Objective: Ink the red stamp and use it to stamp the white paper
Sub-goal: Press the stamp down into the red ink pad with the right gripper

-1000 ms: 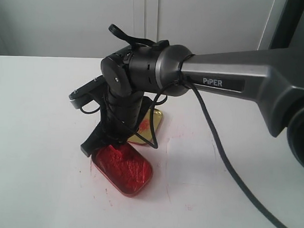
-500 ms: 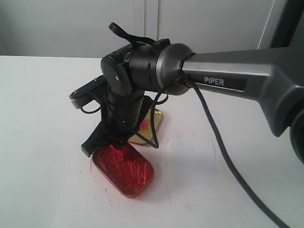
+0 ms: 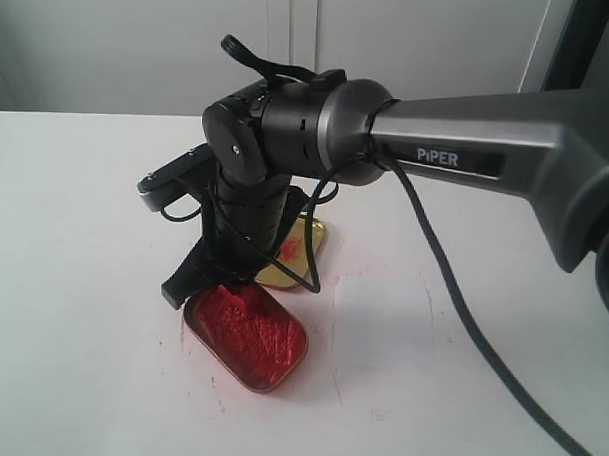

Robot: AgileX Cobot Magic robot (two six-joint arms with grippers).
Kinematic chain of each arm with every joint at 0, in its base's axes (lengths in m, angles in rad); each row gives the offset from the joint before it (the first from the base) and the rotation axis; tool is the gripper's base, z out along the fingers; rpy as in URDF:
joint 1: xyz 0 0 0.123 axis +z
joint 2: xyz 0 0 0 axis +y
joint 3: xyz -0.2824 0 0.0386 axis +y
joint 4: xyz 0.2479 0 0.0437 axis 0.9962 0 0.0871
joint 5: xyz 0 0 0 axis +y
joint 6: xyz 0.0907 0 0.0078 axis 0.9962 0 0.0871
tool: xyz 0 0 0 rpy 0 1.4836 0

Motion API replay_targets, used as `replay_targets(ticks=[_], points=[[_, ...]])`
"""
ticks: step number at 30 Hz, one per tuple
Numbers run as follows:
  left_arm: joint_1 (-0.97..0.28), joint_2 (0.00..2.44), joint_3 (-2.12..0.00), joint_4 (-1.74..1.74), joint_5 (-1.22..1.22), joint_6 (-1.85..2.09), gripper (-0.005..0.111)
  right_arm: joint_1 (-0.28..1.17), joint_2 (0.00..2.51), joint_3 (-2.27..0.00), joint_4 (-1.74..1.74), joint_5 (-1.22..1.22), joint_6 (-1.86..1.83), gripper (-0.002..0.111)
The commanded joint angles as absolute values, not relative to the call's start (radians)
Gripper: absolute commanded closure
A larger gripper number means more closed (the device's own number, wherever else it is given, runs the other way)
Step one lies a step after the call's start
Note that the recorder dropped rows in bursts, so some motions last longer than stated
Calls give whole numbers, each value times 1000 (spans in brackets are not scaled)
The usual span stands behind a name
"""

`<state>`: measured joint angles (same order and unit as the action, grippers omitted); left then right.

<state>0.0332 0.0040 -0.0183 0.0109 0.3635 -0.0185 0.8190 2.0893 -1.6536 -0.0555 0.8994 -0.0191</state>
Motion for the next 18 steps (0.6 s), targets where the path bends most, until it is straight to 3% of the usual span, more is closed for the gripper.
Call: replay_targets(ticks=[1, 18], points=[[24, 0, -11, 8, 363, -22, 107, 817, 2072, -1654, -60, 894, -21, 108], [24, 0, -11, 8, 363, -22, 107, 817, 2072, -1654, -60, 901, -21, 108]])
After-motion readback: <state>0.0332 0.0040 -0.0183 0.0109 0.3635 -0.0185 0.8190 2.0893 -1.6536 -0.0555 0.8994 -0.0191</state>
